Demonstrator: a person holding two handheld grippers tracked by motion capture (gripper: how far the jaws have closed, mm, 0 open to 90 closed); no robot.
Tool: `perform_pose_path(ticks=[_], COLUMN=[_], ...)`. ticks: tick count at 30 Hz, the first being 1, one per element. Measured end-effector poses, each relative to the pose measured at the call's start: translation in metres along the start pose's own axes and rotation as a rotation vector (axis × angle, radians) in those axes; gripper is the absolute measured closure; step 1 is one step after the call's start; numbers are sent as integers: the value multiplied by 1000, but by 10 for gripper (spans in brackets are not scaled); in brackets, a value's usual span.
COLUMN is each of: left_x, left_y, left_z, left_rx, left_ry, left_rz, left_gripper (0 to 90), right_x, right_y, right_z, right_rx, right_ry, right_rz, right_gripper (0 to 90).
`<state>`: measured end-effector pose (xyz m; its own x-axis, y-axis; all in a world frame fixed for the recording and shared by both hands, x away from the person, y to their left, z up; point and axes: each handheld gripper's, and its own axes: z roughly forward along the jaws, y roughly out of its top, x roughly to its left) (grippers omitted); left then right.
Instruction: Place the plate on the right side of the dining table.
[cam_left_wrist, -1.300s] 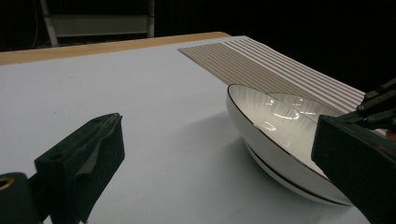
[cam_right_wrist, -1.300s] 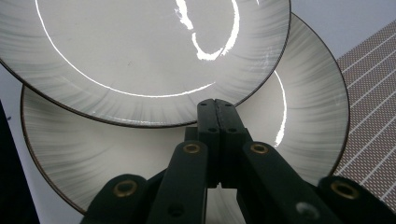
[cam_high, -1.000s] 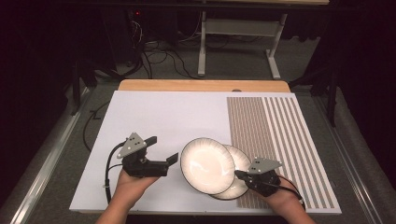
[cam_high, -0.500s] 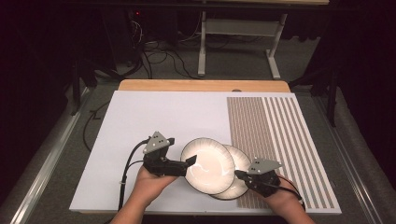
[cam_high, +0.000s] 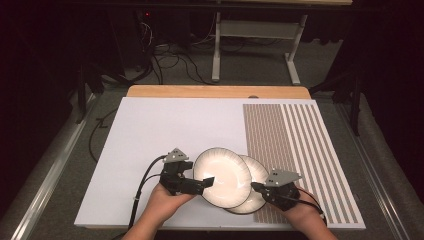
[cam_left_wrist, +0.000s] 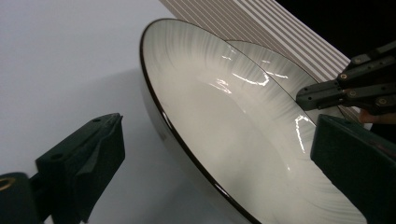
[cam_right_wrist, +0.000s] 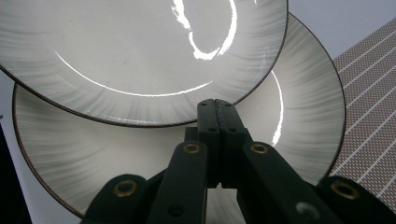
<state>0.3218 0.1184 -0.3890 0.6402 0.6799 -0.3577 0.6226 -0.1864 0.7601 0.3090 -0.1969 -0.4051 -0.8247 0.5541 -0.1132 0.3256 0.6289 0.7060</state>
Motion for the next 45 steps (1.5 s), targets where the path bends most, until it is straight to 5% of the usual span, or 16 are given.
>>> perform_pose_path(ticks=[13, 18, 26, 45], left_x=[1, 2, 11, 12], left_y=[-5, -6, -8, -6], left_z=[12, 12, 14, 16], left_rx=[95, 95, 86, 112], left_ry=[-57, -67, -103, -74], left_rz=[-56, -69, -167, -228], left_gripper=[256, 342, 466, 583], right_x=[0, 1, 1, 0], right_y=[0, 0, 0, 0], right_z=[0, 0, 0, 0], right_rx=[-2, 0, 0, -5], right_ry=[-3, -4, -5, -14], right_rz=[4, 4, 5, 0], right_gripper=[900, 900, 900, 900])
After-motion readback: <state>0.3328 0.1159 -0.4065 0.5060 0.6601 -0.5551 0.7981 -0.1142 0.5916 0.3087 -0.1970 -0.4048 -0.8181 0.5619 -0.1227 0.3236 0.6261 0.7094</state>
